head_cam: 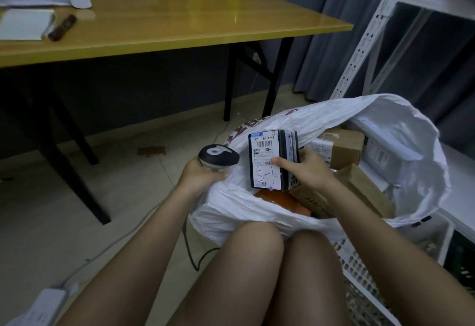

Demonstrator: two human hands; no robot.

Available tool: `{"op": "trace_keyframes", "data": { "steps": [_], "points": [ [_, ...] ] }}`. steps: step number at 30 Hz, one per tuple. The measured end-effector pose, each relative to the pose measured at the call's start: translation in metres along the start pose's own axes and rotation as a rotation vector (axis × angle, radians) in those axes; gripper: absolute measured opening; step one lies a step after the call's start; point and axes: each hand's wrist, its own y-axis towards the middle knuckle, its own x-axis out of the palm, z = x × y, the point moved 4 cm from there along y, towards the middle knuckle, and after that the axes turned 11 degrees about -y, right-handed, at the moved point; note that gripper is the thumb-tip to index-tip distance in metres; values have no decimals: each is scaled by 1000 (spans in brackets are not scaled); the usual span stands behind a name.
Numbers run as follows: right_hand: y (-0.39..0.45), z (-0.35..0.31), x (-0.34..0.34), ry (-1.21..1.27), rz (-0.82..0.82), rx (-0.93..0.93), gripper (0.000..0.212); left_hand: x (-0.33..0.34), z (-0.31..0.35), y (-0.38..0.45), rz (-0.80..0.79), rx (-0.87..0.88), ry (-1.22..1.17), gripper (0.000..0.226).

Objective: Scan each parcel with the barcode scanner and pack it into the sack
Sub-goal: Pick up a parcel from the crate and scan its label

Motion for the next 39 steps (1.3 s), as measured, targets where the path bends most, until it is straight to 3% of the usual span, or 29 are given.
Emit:
{"op": "trace_keyframes", "data": {
  "steps": [7,10,14,18,20,22,24,27,30,33,37,39],
  "points": [
    [-11,-2,-1,167,45,11,59,-17,8,-6,44,40,-56,39],
    [-15,-3,-10,213,104,38,72,-27,14,-12,87,95,-109,50],
    [-22,-14,-37,-4,266,-5,78,-37,28,-24,141,188,-195,55],
    [-21,-20,-39,-259,178,35,96,-43,36,-29,167,243,-262,47],
    [-18,-26,-26,-312,115,51,92,-42,36,-29,154,241,-286,47],
    [-14,-34,-8,-130,45,81,75,-42,35,-32,137,238,-286,48],
    [-12,-45,12,271,-57,190,51,-46,32,-33,116,231,-287,49],
    [-9,-64,28,603,-99,237,50,-52,36,-33,53,205,-207,58],
    [-4,-76,33,640,-74,150,47,-56,52,-29,77,244,-107,59],
    [1,-74,33,631,-62,150,65,-50,67,-19,72,257,-120,55],
    [3,-70,30,678,-77,106,52,-28,73,3,40,232,-69,63],
    [2,-70,27,700,-82,88,56,-17,70,14,14,202,-61,66]
  ]
}}
